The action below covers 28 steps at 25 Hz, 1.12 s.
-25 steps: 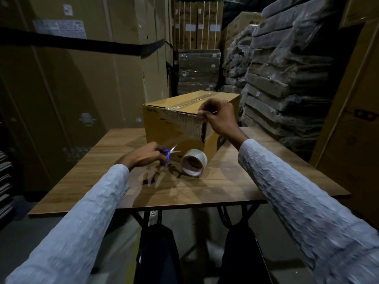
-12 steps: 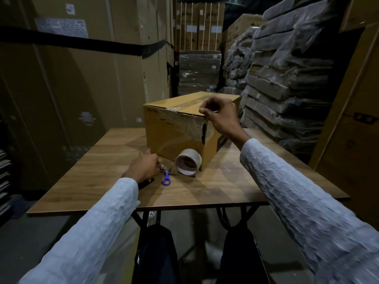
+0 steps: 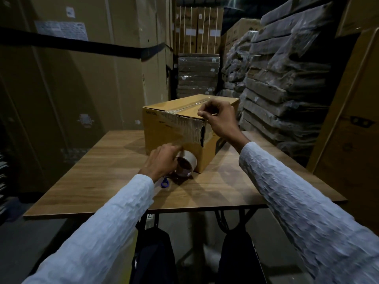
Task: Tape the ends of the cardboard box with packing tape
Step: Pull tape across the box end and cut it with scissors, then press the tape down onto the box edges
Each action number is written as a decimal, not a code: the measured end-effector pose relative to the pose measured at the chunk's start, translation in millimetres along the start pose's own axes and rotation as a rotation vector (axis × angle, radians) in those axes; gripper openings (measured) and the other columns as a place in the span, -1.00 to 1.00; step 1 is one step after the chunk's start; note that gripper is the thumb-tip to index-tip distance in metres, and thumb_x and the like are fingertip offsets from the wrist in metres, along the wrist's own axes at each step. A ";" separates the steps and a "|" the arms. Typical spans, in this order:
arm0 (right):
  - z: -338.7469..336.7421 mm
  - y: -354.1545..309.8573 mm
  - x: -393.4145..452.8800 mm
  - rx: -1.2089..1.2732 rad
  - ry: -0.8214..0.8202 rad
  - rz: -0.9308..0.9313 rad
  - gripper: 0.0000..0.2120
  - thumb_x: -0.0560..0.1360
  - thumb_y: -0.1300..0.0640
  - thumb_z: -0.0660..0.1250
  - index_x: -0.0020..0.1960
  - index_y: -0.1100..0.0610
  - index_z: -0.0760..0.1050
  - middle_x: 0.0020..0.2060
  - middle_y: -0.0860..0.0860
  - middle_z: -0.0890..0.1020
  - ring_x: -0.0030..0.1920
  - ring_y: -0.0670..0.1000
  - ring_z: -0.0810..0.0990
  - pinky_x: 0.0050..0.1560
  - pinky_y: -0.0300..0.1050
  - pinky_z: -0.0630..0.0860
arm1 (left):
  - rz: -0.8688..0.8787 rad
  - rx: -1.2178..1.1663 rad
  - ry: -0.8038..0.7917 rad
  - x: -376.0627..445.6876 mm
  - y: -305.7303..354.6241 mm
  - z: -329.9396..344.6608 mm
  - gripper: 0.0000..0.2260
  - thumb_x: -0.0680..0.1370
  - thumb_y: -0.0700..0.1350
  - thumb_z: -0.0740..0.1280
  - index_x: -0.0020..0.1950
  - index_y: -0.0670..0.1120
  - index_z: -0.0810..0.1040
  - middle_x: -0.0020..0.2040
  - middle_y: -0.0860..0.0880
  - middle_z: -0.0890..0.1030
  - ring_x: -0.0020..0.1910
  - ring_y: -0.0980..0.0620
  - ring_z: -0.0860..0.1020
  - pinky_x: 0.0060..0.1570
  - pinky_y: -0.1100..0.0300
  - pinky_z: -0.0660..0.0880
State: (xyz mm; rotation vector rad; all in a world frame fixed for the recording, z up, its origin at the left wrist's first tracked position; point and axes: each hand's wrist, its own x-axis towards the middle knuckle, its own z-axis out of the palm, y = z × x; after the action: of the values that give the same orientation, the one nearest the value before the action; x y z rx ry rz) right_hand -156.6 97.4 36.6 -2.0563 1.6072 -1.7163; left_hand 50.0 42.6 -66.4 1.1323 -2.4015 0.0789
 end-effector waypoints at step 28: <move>-18.8 -1.4 -6.3 0.425 -0.017 0.175 -0.95 0.56 0.22 0.44 0.00 0.19 0.63 -0.12 0.05 0.67 -0.16 -0.05 0.63 -0.10 -0.14 0.60 | -0.075 -1.381 -0.253 22.6 16.9 -59.9 -0.43 0.47 -0.24 0.43 0.48 -0.09 0.45 0.33 -0.15 0.62 0.29 -0.09 0.61 0.23 0.01 0.59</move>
State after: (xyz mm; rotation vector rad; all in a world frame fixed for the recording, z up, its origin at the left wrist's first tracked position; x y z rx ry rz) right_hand -168.6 112.8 40.4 -1.6750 1.2372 -1.7813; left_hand 49.2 52.5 -1.0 0.5099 -1.8213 -1.5364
